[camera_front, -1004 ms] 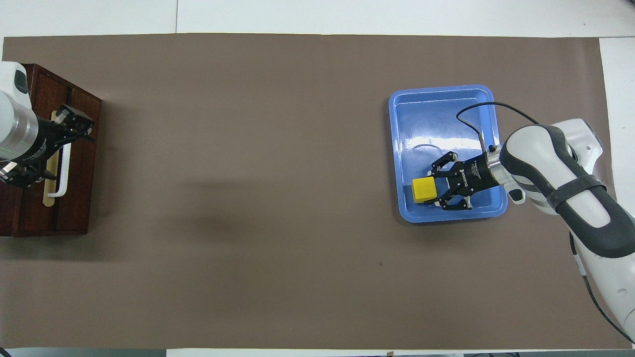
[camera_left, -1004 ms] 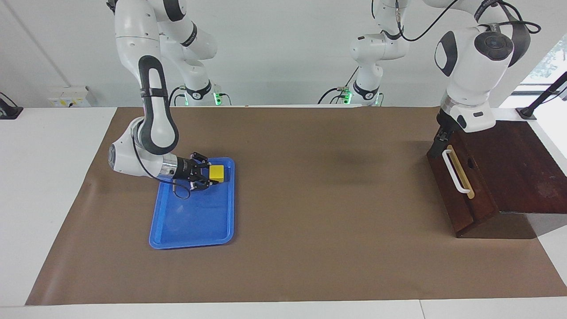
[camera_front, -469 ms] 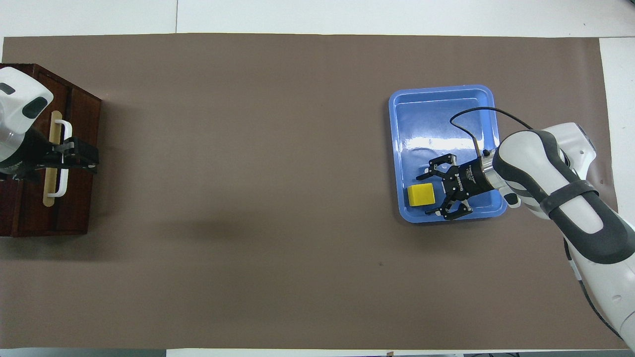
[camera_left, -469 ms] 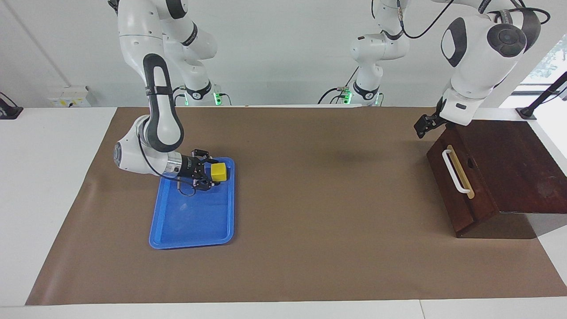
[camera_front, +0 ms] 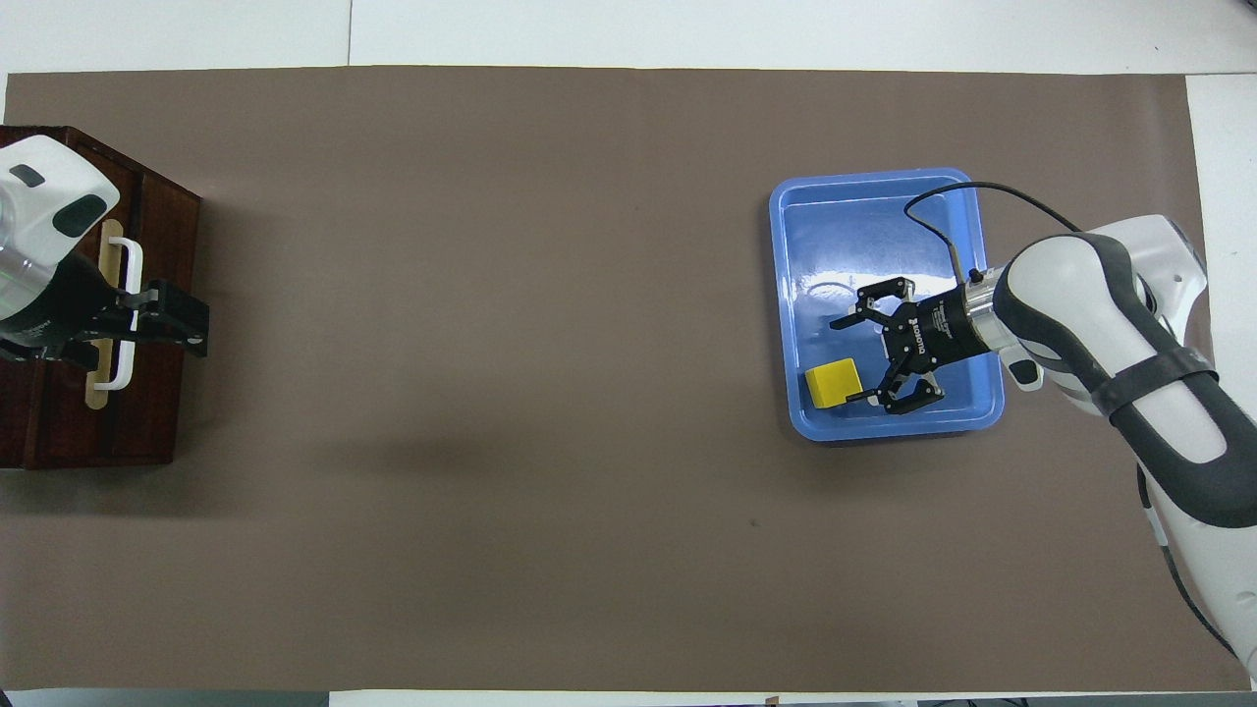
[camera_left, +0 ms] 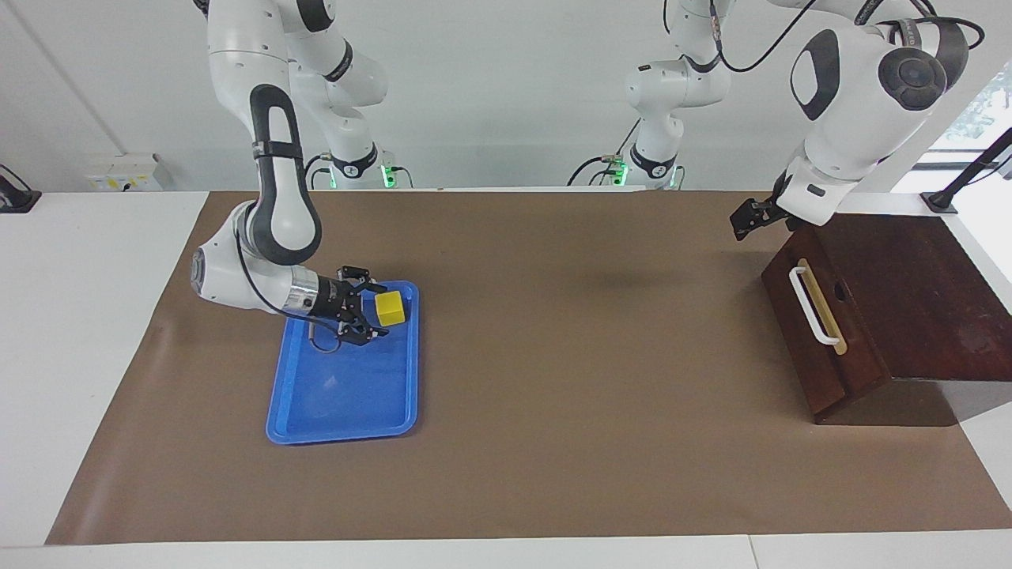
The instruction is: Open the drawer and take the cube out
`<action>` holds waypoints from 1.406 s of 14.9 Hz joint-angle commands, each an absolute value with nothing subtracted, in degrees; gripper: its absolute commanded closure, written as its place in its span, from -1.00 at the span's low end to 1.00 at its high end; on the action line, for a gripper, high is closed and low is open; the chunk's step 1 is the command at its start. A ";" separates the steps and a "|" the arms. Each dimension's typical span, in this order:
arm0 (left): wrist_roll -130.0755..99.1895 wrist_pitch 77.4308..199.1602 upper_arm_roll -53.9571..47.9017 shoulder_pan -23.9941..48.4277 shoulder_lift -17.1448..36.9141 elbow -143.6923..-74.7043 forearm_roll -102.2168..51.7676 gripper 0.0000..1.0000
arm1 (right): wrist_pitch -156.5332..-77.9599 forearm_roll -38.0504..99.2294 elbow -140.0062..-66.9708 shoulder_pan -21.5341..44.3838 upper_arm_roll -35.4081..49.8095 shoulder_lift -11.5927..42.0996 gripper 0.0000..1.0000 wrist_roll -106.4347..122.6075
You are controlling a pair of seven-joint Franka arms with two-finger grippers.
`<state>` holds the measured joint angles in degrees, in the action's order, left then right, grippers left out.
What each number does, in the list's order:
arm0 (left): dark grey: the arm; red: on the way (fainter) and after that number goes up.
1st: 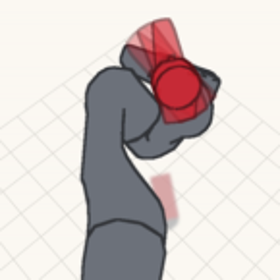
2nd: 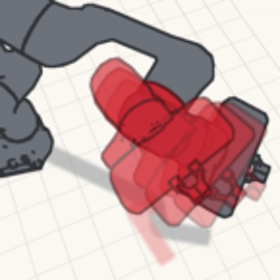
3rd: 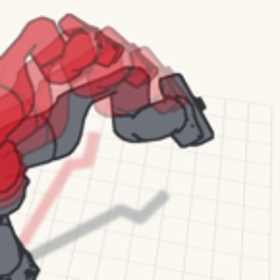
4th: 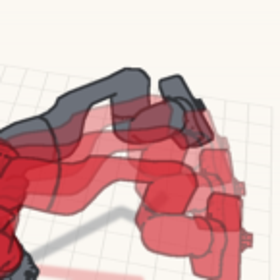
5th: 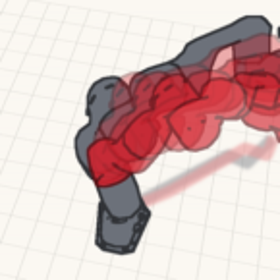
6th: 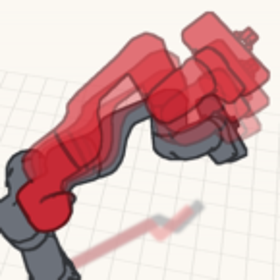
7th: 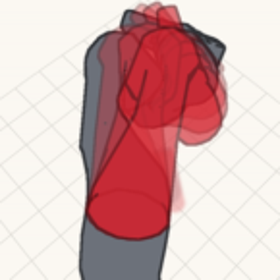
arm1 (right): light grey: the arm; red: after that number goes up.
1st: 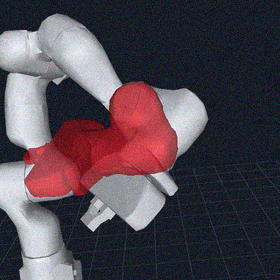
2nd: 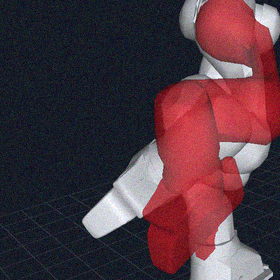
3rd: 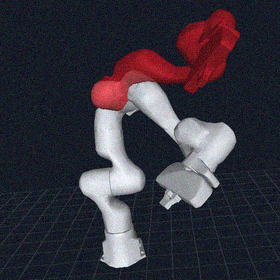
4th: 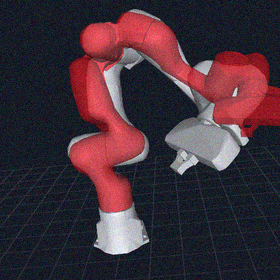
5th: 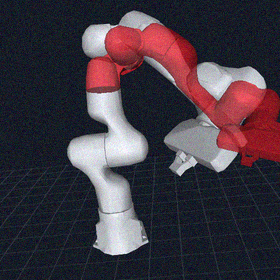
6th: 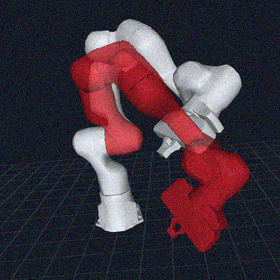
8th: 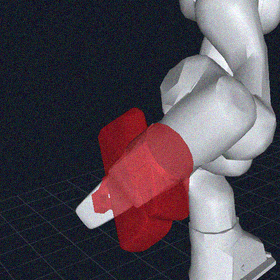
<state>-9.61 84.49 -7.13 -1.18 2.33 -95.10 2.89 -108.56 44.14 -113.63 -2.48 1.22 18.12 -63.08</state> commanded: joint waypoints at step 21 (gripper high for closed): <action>-4.66 83.15 -4.83 -0.44 -0.97 -95.27 2.11 -1.00 | -91.68 -0.17 -92.37 -2.90 2.37 0.71 -1.00 8.96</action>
<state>-5.45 82.83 -5.34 -0.98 0.18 -94.12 2.73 -91.37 2.14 -91.82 -2.43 1.81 2.93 4.81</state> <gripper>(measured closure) 0.000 0.000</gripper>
